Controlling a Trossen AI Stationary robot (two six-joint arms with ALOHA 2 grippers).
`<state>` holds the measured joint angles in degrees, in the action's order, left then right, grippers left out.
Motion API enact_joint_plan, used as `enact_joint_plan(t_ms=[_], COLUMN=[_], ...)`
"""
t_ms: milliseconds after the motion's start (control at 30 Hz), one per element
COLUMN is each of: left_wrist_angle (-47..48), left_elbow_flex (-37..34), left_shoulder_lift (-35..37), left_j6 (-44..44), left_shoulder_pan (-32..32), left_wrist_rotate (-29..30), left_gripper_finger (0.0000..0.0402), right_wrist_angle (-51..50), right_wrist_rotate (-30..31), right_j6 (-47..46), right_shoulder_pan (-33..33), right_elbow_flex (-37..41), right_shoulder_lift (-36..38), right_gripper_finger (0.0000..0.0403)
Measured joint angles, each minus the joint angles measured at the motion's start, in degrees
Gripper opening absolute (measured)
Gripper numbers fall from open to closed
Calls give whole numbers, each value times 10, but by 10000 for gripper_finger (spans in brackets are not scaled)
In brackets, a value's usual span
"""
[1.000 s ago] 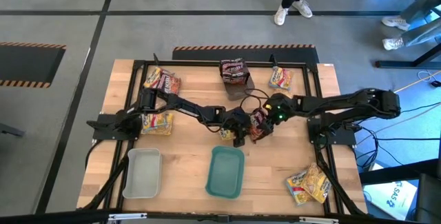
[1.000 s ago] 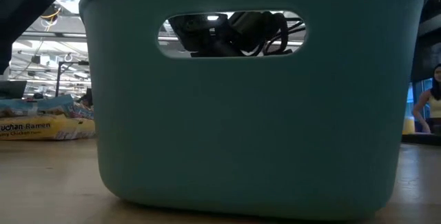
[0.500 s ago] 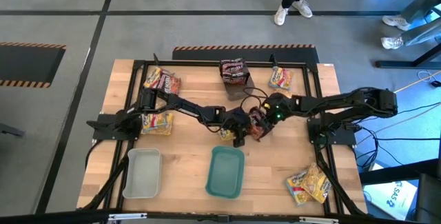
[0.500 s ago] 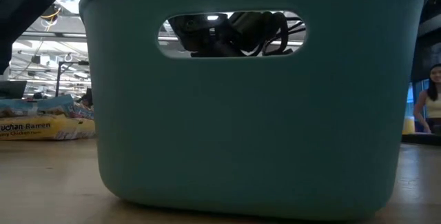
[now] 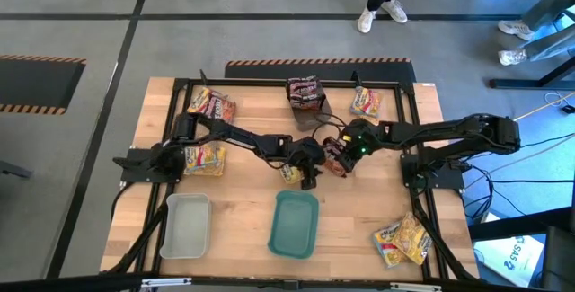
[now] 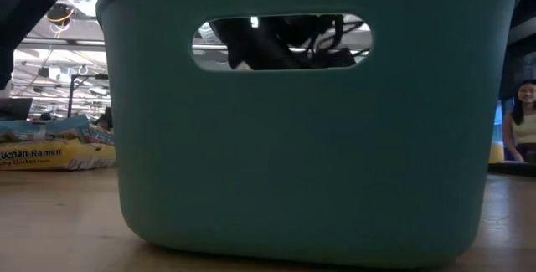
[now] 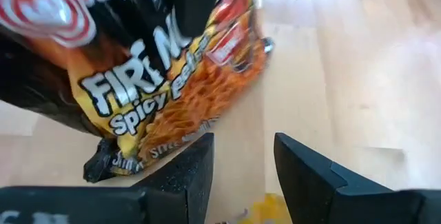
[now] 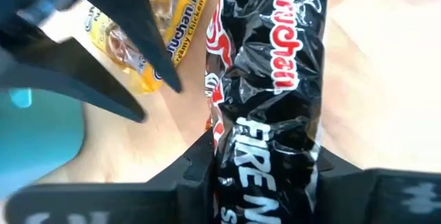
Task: Sort Maruchan noodles
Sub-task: Put the black noodle pack into the black bin
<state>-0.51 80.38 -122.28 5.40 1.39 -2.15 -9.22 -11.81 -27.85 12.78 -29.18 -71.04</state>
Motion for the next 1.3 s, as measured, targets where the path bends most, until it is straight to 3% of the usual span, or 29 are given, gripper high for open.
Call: enact_joint_plan(t_ms=[467, 600, 967, 1300], left_wrist_angle=[169, 168, -5, -139], left_elbow_flex=[0, -34, -258, -424], left_shoulder_lift=[134, 177, 359, 447], left_j6=[-61, -88, -76, -76], left_shoulder_pan=[1, 1, 22, 72], left_wrist_rotate=[-3, -6, -4, -5], left_gripper_finger=[147, 147, 147, 147], right_wrist_angle=[-92, -127, -146, -149], right_wrist_rotate=[30, 48, 86, 30], right_j6=[113, 157, 270, 386], right_shoulder_pan=[0, 0, 12, 96], right_elbow_flex=[-66, -105, -194, -283], right_shoulder_lift=[66, 64, 54, -21], right_gripper_finger=[98, 102, 98, 97])
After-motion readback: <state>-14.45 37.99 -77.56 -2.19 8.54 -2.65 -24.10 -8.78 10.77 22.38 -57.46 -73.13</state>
